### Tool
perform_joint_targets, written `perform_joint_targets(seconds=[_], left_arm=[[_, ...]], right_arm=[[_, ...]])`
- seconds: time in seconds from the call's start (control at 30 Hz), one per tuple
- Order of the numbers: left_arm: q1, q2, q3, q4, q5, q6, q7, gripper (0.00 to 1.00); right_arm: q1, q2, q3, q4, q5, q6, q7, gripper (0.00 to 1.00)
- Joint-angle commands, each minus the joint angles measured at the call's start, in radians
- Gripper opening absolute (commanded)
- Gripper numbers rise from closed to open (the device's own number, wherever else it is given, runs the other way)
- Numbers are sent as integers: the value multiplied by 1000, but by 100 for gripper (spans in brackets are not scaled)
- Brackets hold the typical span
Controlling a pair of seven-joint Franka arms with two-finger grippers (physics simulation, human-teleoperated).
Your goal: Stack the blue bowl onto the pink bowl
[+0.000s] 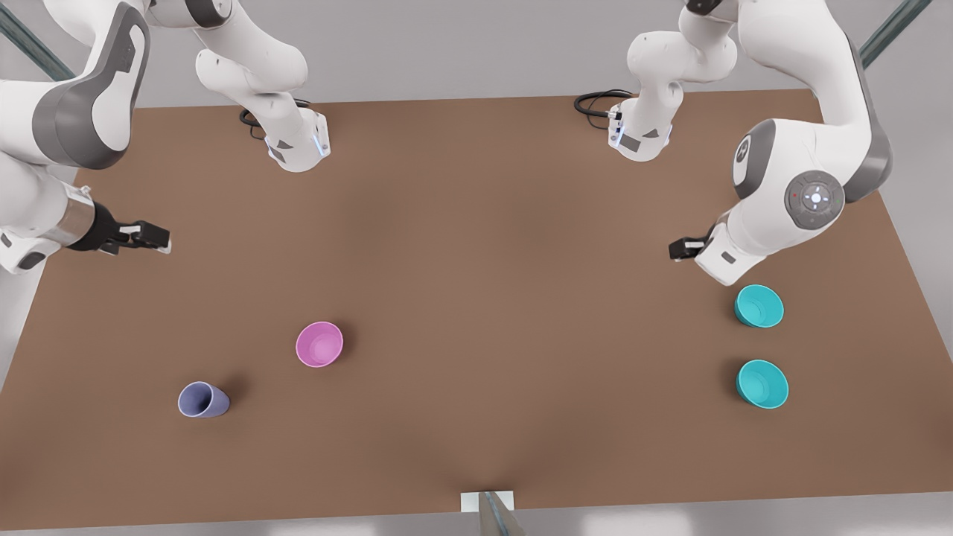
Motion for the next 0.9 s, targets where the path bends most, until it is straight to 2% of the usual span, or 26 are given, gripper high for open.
perform_joint_targets(seconds=[0.0,0.1,0.17,0.23,0.37,0.57,0.73,0.87], left_arm=[[0,0,0,0,1,25,-48,100],[0,0,0,0,1,25,-49,100],[0,0,0,0,1,25,-48,100],[0,2,0,0,1,25,-48,100],[0,3,0,0,1,25,-48,100],[0,5,0,-1,1,21,-48,100],[0,8,0,-1,1,18,-48,100],[0,11,0,-1,1,18,-48,100]], right_arm=[[0,-1,0,0,1,24,-29,100],[0,29,0,-7,12,5,-23,100],[-26,174,0,-39,81,33,36,100],[-41,240,0,-203,147,296,104,100],[-34,347,10,-194,157,544,161,100],[74,471,12,-193,312,623,305,100],[127,505,12,-213,317,703,316,100],[149,501,12,-297,317,809,316,100]])
